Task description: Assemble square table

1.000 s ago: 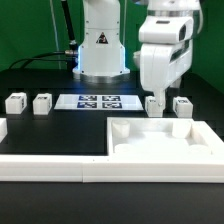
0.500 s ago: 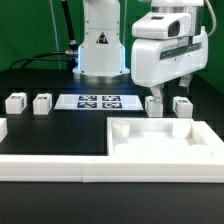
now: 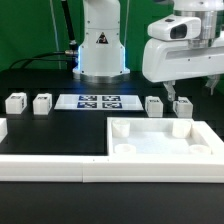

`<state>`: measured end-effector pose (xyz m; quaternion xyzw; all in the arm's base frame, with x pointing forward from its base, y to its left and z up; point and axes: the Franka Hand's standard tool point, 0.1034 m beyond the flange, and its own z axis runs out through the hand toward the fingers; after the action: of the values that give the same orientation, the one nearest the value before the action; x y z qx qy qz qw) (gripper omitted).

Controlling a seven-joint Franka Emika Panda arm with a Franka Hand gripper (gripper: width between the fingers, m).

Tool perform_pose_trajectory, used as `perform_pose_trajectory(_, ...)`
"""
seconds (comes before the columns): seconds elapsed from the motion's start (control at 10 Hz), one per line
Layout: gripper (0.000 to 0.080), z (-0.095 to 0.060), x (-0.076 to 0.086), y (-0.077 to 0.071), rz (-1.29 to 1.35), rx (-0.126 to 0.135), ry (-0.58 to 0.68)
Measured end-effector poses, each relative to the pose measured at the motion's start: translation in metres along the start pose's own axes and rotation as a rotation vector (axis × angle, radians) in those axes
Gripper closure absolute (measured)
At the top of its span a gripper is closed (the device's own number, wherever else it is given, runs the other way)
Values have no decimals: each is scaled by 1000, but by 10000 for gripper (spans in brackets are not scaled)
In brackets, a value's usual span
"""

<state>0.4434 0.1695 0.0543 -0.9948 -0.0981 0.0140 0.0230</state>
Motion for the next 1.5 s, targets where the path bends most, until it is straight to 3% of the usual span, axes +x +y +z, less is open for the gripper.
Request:
perform_pose_trajectory(0.4,151,1,-2,2,-11,-4,-26)
perform_pose_trajectory(0.5,151,5,-15,4,16,-10,-142)
perform_pose_trajectory(0.7,151,13,-31,0,79,13,-339)
perform_pose_trajectory(0.8,151,18,-34,-6,64,4,-464)
perform_pose_trajectory(1.0,151,19,-34,-5,63,10,-647)
perform_pose_trajectory(1.2,151,26,-45,-7,65,5,-858)
perform_pose_trajectory(1.3,151,35,-41,-7,66,11,-883)
perform_pose_trajectory(1.5,151,37,-42,-7,65,12,-900)
